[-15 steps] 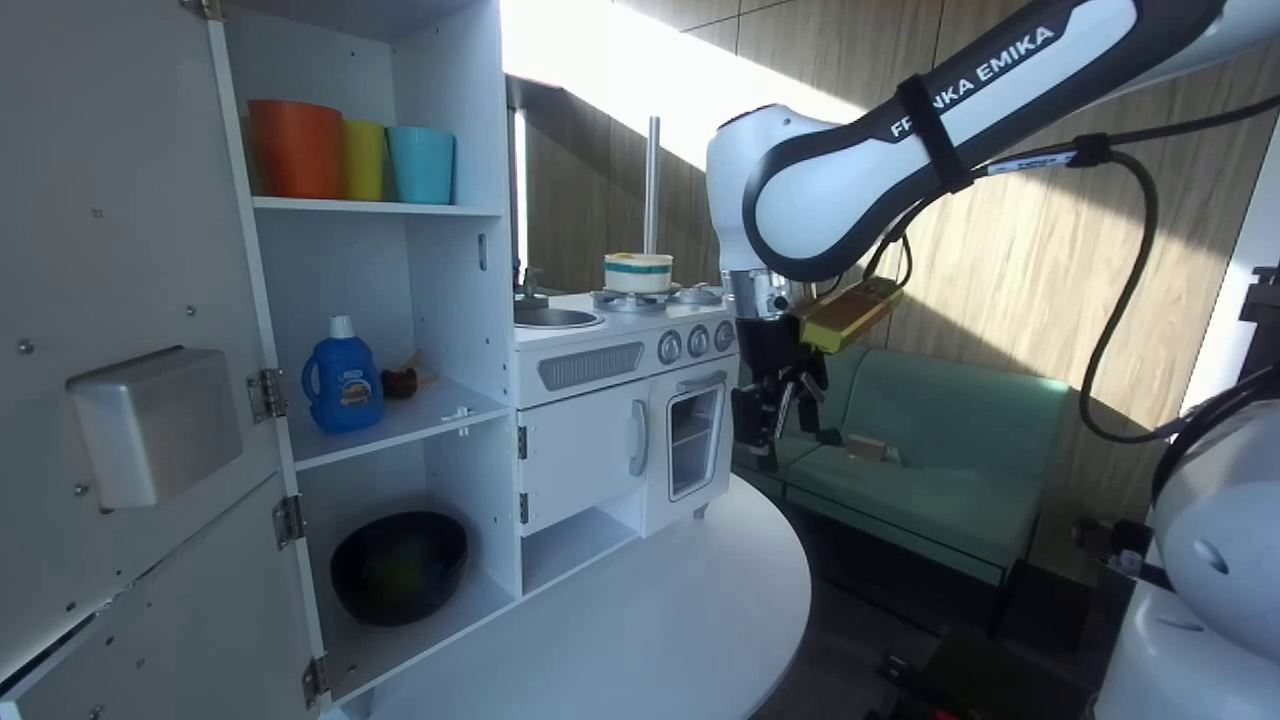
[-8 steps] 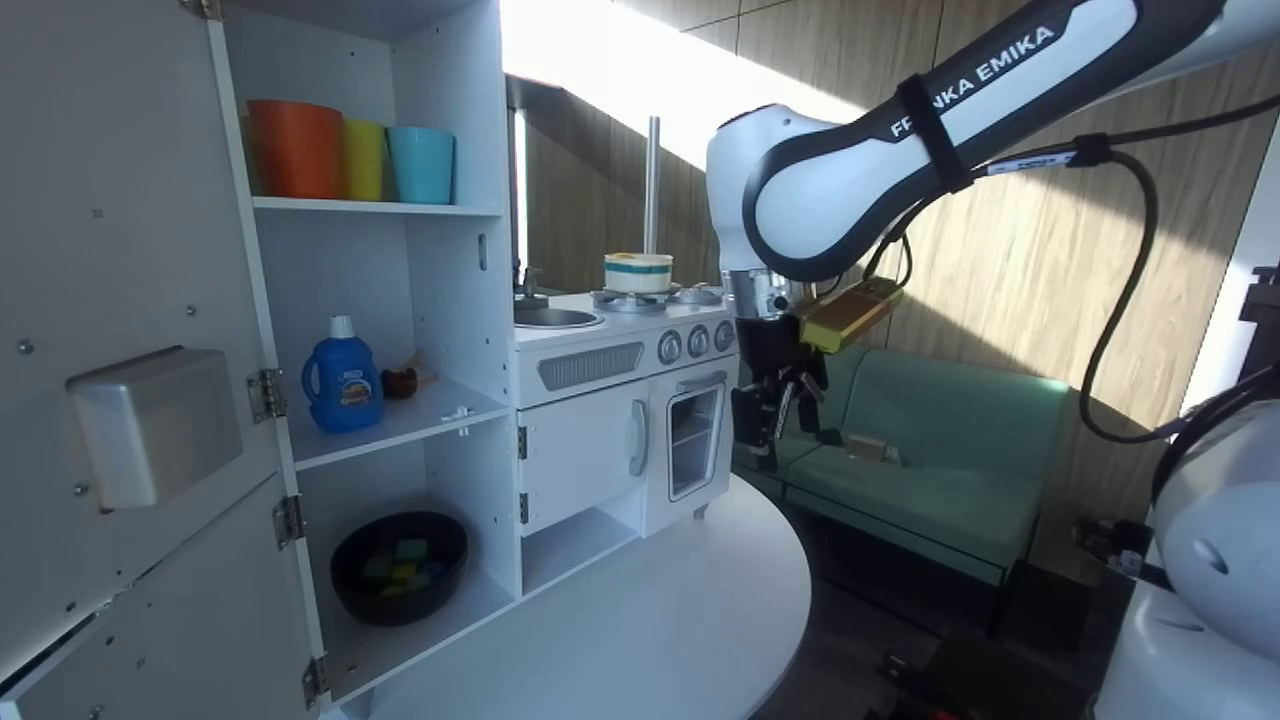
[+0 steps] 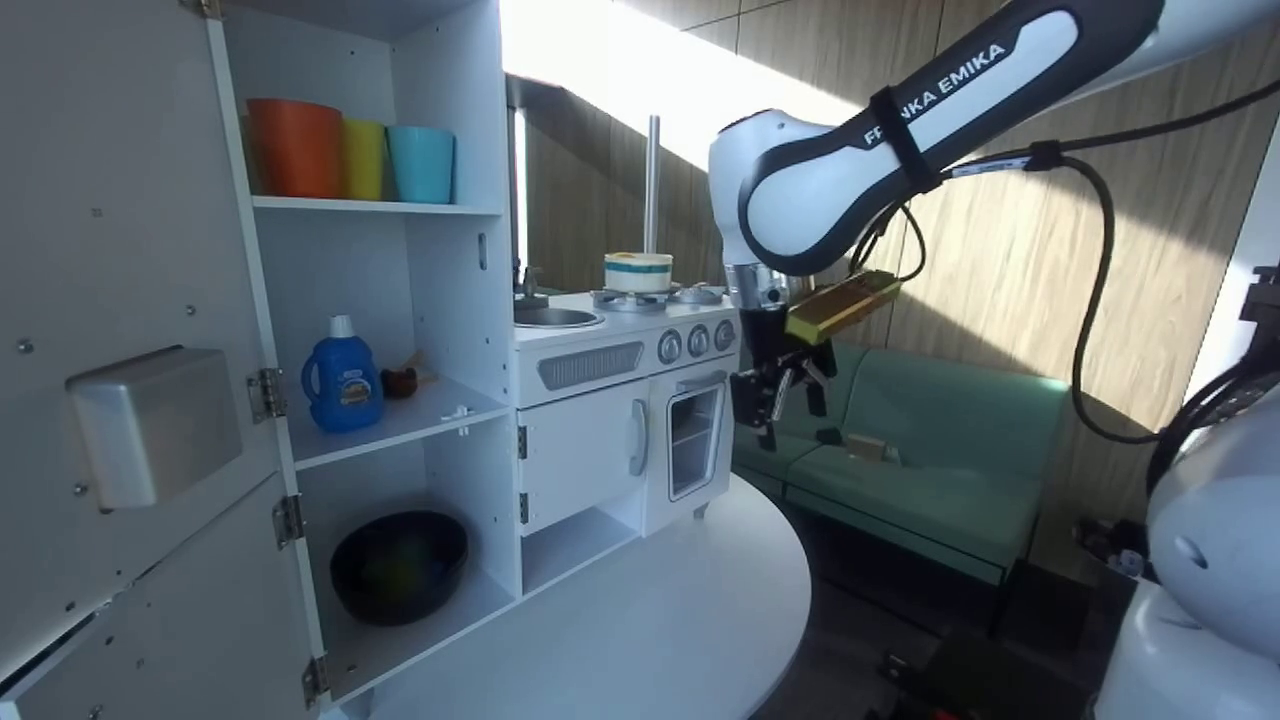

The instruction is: Pick up the white bowl and pour its contents into the sink

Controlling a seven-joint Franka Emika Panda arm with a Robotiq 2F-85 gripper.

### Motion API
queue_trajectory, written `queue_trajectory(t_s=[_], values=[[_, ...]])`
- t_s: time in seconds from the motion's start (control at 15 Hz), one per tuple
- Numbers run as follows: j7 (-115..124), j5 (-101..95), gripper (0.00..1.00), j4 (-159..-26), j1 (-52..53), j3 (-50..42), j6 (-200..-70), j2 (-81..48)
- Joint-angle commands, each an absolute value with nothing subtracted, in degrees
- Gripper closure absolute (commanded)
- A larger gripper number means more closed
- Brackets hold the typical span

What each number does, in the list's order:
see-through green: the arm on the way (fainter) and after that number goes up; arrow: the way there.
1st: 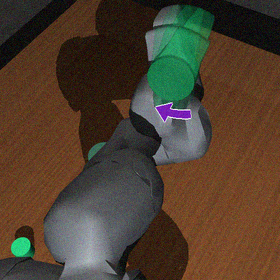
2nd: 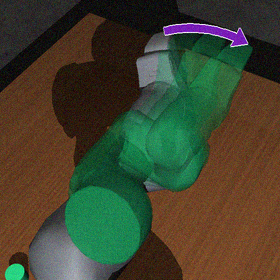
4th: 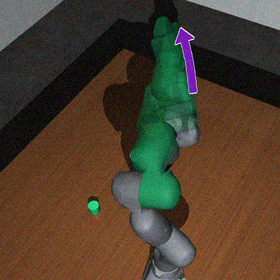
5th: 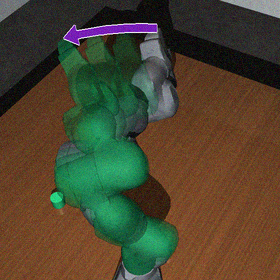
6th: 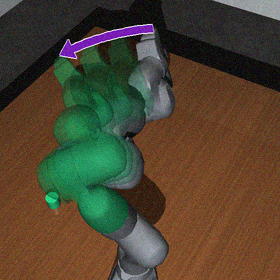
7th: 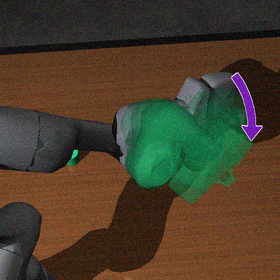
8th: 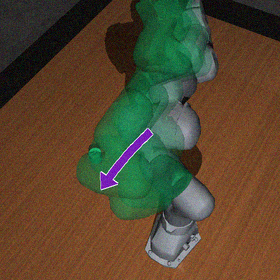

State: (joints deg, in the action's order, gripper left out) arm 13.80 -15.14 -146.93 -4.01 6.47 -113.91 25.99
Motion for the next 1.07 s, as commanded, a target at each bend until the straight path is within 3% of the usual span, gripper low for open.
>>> queue_trajectory(t_s=[0.0,1.0], values=[[20.43,-18.04,0.00,-136.88,-7.69,4.75,-113.99,18.94],[44.64,-15.08,0.00,-93.77,-9.54,-3.91,-112.81,-4.20]])
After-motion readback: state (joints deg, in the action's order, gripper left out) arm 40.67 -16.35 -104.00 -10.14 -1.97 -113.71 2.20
